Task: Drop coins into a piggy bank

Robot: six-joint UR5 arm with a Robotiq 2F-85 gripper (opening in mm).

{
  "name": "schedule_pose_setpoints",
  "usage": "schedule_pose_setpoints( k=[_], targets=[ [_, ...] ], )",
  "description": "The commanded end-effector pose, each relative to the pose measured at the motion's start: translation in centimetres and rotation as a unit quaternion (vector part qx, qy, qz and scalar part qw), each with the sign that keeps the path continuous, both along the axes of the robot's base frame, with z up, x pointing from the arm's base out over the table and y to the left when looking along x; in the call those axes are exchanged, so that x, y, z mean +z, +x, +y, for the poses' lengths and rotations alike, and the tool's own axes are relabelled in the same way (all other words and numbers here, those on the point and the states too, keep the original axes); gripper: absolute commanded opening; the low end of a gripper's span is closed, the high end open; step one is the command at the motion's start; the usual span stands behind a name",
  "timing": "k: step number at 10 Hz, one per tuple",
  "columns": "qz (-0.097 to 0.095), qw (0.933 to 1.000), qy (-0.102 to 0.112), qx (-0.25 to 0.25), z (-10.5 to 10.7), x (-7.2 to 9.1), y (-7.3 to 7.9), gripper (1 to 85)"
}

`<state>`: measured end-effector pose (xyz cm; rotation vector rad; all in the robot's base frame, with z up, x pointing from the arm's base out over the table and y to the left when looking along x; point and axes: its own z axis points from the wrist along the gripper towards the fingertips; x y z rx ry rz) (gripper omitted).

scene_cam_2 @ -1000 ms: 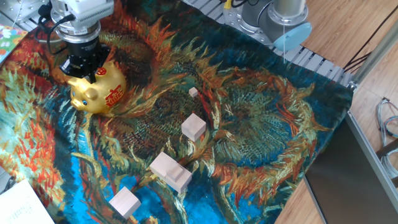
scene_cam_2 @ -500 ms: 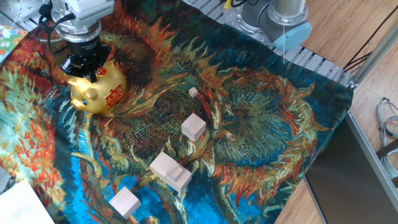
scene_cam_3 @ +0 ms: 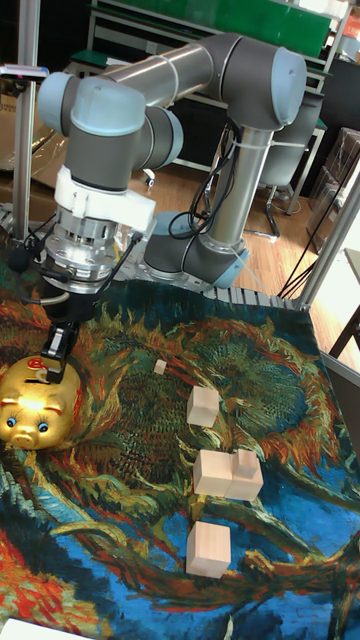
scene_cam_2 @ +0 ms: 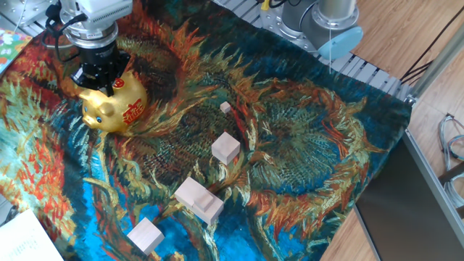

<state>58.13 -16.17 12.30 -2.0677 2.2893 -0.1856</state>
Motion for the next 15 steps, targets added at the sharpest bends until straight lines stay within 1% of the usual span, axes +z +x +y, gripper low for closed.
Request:
schedule_pose_setpoints(
  k=[1, 2, 3, 4, 5, 7, 9, 10, 11, 12, 13, 14, 15],
  targets=[
    [-0.004, 1.0000, 0.006, -0.006, 0.1, 0.1, 0.2, 3.3],
    [-0.004, 1.0000, 0.005, -0.007, 0.0, 0.1, 0.2, 13.7],
    [-0.004, 0.9999, 0.005, -0.008, 0.0, 0.1, 0.2, 20.7],
    [-0.004, 0.9999, 0.004, -0.008, 0.0, 0.1, 0.2, 27.7],
    [-0.004, 1.0000, 0.004, -0.007, -0.1, 0.2, 0.2, 31.3],
    [-0.002, 0.9999, 0.007, -0.008, -0.1, 0.4, 0.1, 31.3],
    [0.000, 0.9999, 0.001, -0.015, -0.3, 1.0, 0.3, 31.3],
    [0.003, 0.9996, -0.002, -0.028, -0.3, 1.4, 0.4, 30.3],
    [0.009, 0.9982, -0.004, -0.059, -0.3, 2.1, 0.5, 28.7],
    [0.014, 0.9933, -0.004, -0.115, -0.4, 3.1, 1.1, 23.3],
    [0.027, 0.9874, -0.003, -0.156, -0.1, 4.0, 1.6, 23.0],
    [0.040, 0.9769, 0.008, -0.210, 0.5, 4.2, 1.1, 22.7],
    [-0.001, 0.9458, 0.040, -0.322, 1.2, 4.3, 3.1, 22.7]
  ],
)
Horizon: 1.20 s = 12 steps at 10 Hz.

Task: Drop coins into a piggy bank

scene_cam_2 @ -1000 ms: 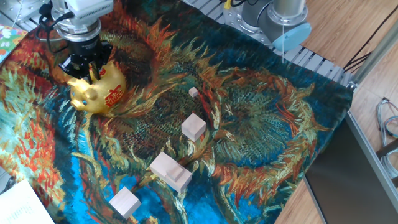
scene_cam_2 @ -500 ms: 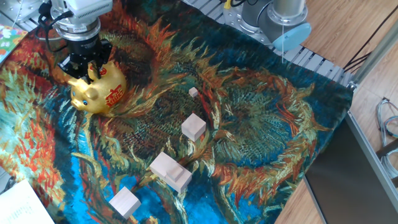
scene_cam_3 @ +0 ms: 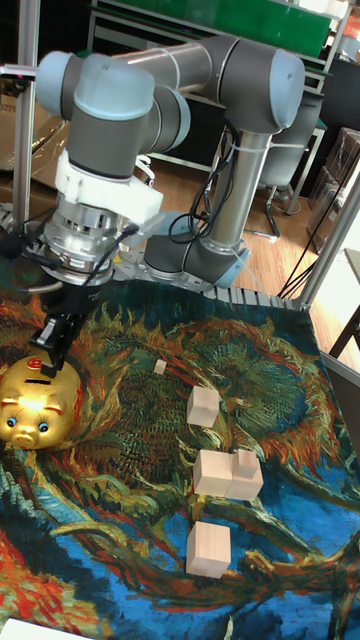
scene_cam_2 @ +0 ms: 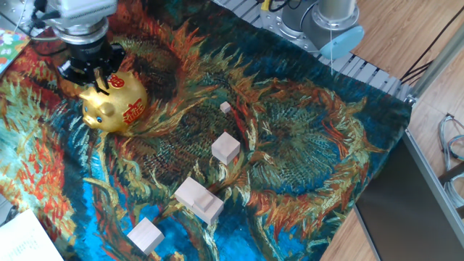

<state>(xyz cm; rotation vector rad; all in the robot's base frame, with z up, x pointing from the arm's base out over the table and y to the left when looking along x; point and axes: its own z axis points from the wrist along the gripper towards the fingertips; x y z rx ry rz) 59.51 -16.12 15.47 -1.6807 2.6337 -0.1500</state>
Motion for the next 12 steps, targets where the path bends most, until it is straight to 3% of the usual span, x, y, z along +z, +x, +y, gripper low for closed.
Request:
schedule_pose_setpoints(
  k=[1, 2, 5, 6, 8, 9, 11, 12],
  targets=[
    [-0.045, 0.9532, 0.059, -0.293, 1.9, 1.2, 2.9, 18.3],
    [-0.055, 0.9266, 0.094, -0.360, 3.2, 1.4, 3.8, 15.3],
    [-0.082, 0.8917, 0.093, -0.435, 2.2, 1.6, 4.9, 14.7],
    [-0.080, 0.8793, 0.105, -0.458, 3.7, 1.6, 5.1, 14.3],
    [-0.076, 0.8583, 0.095, -0.498, 7.0, 1.6, 5.1, 13.7],
    [-0.074, 0.8550, 0.091, -0.505, 7.7, 1.7, 5.1, 11.3],
    [-0.054, 0.8742, 0.073, -0.477, 7.4, 1.6, 3.9, 12.0],
    [-0.051, 0.8808, 0.058, -0.467, 6.8, 1.6, 3.4, 13.7]
  ],
)
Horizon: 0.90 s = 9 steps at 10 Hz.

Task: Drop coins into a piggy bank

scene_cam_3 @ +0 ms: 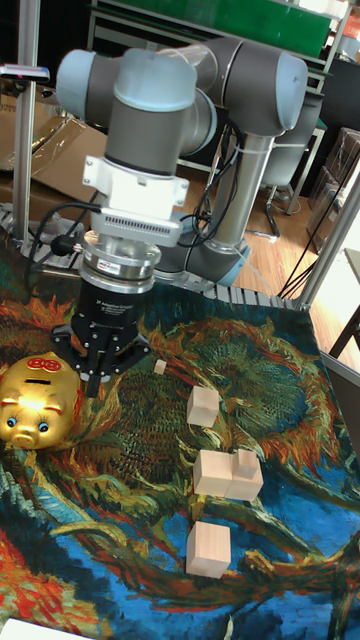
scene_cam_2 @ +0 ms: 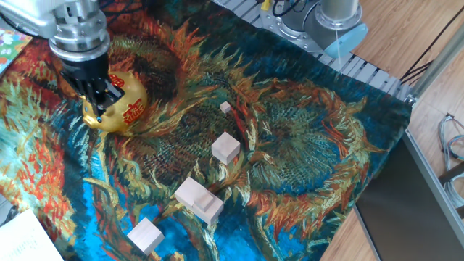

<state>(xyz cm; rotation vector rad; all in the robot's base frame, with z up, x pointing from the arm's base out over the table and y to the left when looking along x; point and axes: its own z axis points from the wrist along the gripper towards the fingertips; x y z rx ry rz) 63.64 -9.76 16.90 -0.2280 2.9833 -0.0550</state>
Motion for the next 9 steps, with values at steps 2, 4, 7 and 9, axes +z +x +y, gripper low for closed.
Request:
schedule_pose_setpoints(
  k=[2, 4, 7, 9],
  targets=[
    [0.020, 0.9991, 0.036, -0.011, 3.0, -0.4, -1.0, 17.7],
    [0.014, 0.9951, 0.090, -0.038, 9.0, -2.5, -0.7, 25.3],
    [0.026, 0.9975, 0.065, -0.012, 8.5, -3.6, -1.3, 25.0],
    [0.040, 0.9977, 0.054, 0.003, 8.1, -3.7, -2.1, 25.0]
  ],
)
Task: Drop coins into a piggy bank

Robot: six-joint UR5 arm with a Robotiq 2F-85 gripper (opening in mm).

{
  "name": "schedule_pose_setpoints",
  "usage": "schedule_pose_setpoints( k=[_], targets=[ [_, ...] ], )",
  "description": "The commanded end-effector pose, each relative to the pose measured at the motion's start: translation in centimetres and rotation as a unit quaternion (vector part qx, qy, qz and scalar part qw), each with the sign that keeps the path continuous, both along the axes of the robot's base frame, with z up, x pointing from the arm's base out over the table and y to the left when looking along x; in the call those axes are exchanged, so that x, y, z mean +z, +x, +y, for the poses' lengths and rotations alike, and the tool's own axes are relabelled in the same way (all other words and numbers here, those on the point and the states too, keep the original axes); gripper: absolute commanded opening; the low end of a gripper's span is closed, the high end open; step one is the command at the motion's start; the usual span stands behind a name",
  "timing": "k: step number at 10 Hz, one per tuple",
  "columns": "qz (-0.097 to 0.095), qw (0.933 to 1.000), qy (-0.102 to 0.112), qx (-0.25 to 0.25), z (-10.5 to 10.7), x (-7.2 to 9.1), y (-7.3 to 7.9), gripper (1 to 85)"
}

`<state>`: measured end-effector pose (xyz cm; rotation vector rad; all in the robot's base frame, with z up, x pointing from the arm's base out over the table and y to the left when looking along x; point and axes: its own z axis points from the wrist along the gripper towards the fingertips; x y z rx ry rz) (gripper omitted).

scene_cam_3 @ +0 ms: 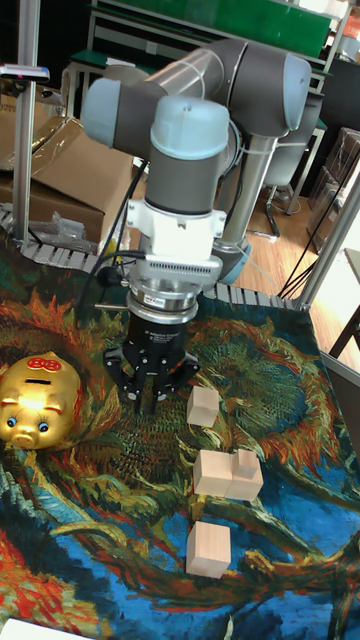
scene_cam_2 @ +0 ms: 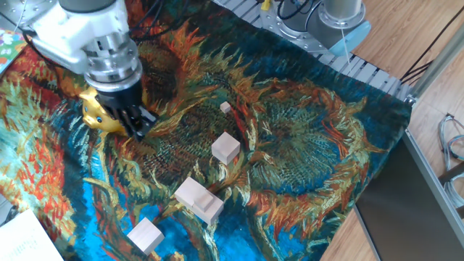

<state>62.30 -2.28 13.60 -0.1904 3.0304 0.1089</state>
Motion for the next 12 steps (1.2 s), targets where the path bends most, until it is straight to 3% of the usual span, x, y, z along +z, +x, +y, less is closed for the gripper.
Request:
schedule_pose_setpoints(
  k=[1, 2, 3, 4, 6, 8, 12],
  targets=[
    [0.010, 0.9998, 0.012, 0.010, 1.3, -0.5, -0.6, 25.3],
    [-0.005, 0.9998, 0.004, 0.016, 2.0, -2.2, 1.0, 25.7],
    [-0.020, 0.9996, -0.005, 0.020, 2.4, -4.4, 3.6, 25.7],
    [-0.024, 0.9995, -0.006, 0.021, 2.8, -5.9, 5.3, 25.7],
    [-0.017, 0.9994, -0.012, 0.028, 2.6, -6.1, 5.0, 25.7],
    [-0.009, 0.9985, -0.033, 0.043, 1.3, -6.1, 4.5, 25.7],
    [-0.005, 0.9983, -0.026, 0.052, 0.9, -5.7, 4.1, 25.0]
  ],
)
